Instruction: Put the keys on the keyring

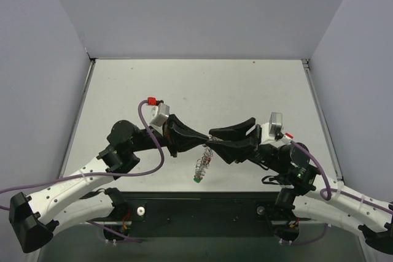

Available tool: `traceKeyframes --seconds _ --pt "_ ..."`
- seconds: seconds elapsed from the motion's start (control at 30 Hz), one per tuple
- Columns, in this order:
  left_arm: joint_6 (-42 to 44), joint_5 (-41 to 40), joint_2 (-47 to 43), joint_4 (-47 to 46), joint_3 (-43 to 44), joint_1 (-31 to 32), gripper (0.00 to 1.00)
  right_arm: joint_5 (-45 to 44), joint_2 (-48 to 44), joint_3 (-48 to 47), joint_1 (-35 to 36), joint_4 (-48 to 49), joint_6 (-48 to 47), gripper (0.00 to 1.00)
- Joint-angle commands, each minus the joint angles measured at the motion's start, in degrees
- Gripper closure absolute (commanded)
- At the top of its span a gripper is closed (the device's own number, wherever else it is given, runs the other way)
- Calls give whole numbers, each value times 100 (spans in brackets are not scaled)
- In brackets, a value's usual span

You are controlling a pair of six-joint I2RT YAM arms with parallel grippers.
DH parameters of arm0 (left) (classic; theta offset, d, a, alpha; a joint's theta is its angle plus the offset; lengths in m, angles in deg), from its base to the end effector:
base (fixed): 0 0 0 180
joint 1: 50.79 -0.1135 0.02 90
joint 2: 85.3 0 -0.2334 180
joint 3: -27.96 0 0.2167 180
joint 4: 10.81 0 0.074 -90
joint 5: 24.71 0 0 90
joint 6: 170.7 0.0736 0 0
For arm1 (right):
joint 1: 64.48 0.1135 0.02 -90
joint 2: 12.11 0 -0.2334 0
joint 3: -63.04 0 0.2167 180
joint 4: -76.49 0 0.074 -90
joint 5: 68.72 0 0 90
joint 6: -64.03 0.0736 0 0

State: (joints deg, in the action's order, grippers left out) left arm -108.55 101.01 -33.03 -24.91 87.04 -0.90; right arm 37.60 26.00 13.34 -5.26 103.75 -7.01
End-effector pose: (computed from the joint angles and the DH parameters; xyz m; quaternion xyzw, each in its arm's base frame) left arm 0.1071 -0.1939 0.3715 0.3511 0.4815 -0.6274 0.5013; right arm 0.0648 0.1491 0.3918 -0.2673 0.3572 0.6106 0.6544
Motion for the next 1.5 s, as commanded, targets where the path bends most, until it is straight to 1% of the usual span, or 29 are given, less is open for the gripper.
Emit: traceKeyframes --seconds 0.0,0.03,0.07,0.1,0.17,0.23,0.27,0.33,0.37,0.43,0.5,0.53,0.57,0.6,0.63,0.7,0.73,0.77,0.8,0.83,0.9,0.93,1.03,1.07,1.23,1.27,1.3,1.33,1.47 --pt "649 -1040 -226 1179 305 21 100 -427 -444 -56 10 -24 -235 51" --pt "789 -1267 -278 1328 314 21 100 -628 -497 -65 2 -122 -305 47" --pt "869 -1392 -305 1634 331 30 100 -717 -619 -91 2 -376 -349 40" --pt "939 -1515 -331 1777 340 21 100 -805 -673 -109 -7 -517 -401 29" --pt "1133 -1779 -393 2154 349 21 100 -1182 -778 -170 -7 -990 -498 23" --pt "1308 -2016 -454 2375 358 21 100 -1481 -805 -249 -25 -1282 -542 21" --pt "1370 -2139 -472 2619 375 30 100 -1865 -796 -284 -25 -1553 -560 20" --pt "1528 -2393 -524 2858 410 21 100 -2210 -744 -434 -68 -1914 -551 18" --pt "1590 -2525 -551 3190 454 21 100 -2542 -613 -486 -103 -2264 -508 17" --pt "1721 -2841 -665 3464 489 21 100 -2721 -437 -697 -296 -2635 -420 16" --pt "1801 -3114 -770 3895 569 12 100 -2696 -77 -820 -551 -3092 -193 14" --pt "1897 -3403 -875 4044 604 12 100 -2608 64 -908 -700 -3224 -95 14" --pt "1933 -3527 -920 4324 656 3 100 -2512 370 -935 -1041 -3382 19 14" --pt "1968 -3694 -981 4457 691 -14 100 -2302 556 -970 -1192 -3480 220 13" --pt "2029 -3922 -1060 4589 718 -32 100 -2204 949 -1075 -1359 -3568 335 13" --pt "2074 -4090 -1131 4932 806 -119 100 -1897 1390 -1172 -1807 -3805 633 13" --pt "2082 -4248 -1184 5046 832 -155 100 -1800 1636 -1225 -1939 -3893 722 14" --pt "2091 -4310 -1210 5222 850 -259 100 -1720 2134 -1373 -2150 -4068 784 15" --pt "2100 -4337 -1237 5310 876 -313 100 -1667 2400 -1453 -2204 -4165 811 18" --pt "2100 -4381 -1289 5381 885 -383 100 -1684 2908 -1532 -2239 -4244 828 18" --pt "2126 -4364 -1325 5513 868 -584 100 -1667 3429 -1892 -2213 -4604 767 23" --pt "2135 -4346 -1342 5540 815 -646 100 -1667 3901 -2024 -2213 -4693 750 28" --pt "2153 -4241 -1351 5636 727 -831 100 -1763 4519 -2516 -2117 -5141 697 35" --pt "2144 -4188 -1351 5654 701 -866 100 -1798 4852 -2595 -2108 -5290 653 41" --pt "2179 -3951 -1412 5724 525 -1025 100 -1667 5478 -2781 -2046 -5317 679 53" --pt "2188 -3924 -1430 5716 473 -1042 100 -1667 5558 -2816 -2055 -5344 679 54" --pt "2179 -3846 -1448 5707 455 -1060 100 -1484 5645 -2860 -2055 -5387 670 54" --pt "2179 -3784 -1439 5689 446 -1078 100 -1456 5803 -2947 -2038 -5457 679 57" --pt "2188 -3634 -1386 5698 428 -1148 100 -1280 6033 -3001 -1967 -5484 688 59"
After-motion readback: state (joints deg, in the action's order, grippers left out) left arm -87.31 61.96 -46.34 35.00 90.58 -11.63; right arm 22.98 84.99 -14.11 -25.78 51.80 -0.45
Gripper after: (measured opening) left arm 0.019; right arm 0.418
